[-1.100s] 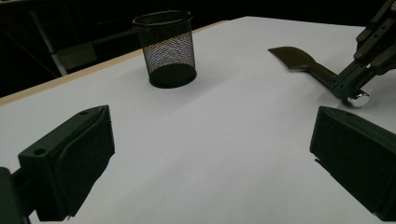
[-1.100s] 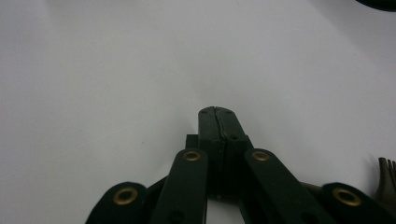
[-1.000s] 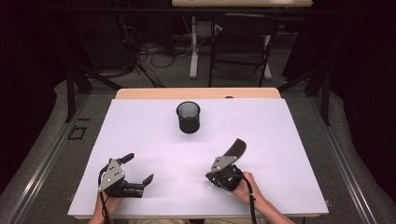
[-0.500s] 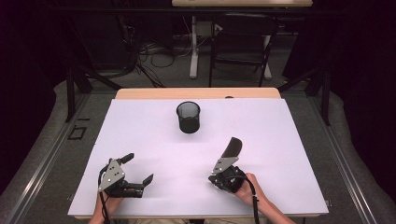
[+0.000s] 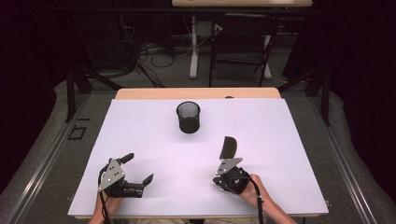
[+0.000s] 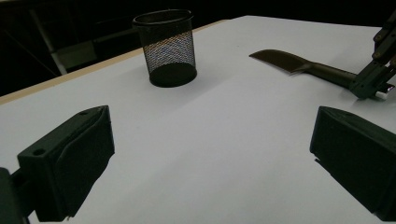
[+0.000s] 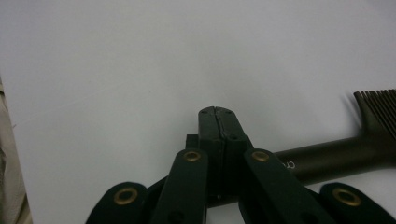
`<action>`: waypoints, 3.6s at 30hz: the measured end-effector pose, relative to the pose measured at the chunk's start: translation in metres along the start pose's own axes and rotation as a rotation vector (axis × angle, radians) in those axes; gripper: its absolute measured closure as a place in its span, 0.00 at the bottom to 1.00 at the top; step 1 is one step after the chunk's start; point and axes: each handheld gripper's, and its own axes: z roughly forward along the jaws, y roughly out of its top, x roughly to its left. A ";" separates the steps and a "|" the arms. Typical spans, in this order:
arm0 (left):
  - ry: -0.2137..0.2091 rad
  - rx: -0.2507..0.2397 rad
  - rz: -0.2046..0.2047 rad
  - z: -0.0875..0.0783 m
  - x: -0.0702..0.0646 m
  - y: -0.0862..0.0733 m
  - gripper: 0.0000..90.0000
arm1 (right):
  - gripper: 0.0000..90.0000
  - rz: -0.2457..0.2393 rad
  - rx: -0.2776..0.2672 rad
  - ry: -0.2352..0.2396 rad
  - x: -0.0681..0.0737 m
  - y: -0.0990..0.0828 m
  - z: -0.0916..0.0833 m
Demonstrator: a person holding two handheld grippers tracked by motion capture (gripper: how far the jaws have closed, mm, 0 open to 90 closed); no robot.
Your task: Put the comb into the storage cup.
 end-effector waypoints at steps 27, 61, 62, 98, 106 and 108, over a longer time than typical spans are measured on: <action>-0.002 -0.007 0.000 -0.002 0.001 0.001 0.00 | 1.00 0.025 0.046 -0.010 -0.005 -0.008 -0.011; 0.000 -0.002 0.003 -0.002 0.002 0.001 0.00 | 1.00 0.039 0.126 -0.084 -0.022 -0.016 -0.019; 0.000 -0.002 0.003 -0.002 0.002 0.001 0.00 | 1.00 0.033 0.129 -0.086 -0.023 -0.016 -0.019; 0.016 -0.008 -0.003 -0.005 0.004 0.000 0.00 | 0.68 0.101 0.097 -0.066 -0.030 -0.014 -0.040; 0.016 -0.007 0.000 -0.005 0.004 0.000 0.00 | 0.39 0.128 0.084 -0.074 -0.033 -0.011 -0.049; 0.016 -0.007 -0.003 -0.005 0.004 0.000 0.00 | 0.33 0.131 0.085 -0.087 -0.034 -0.011 -0.051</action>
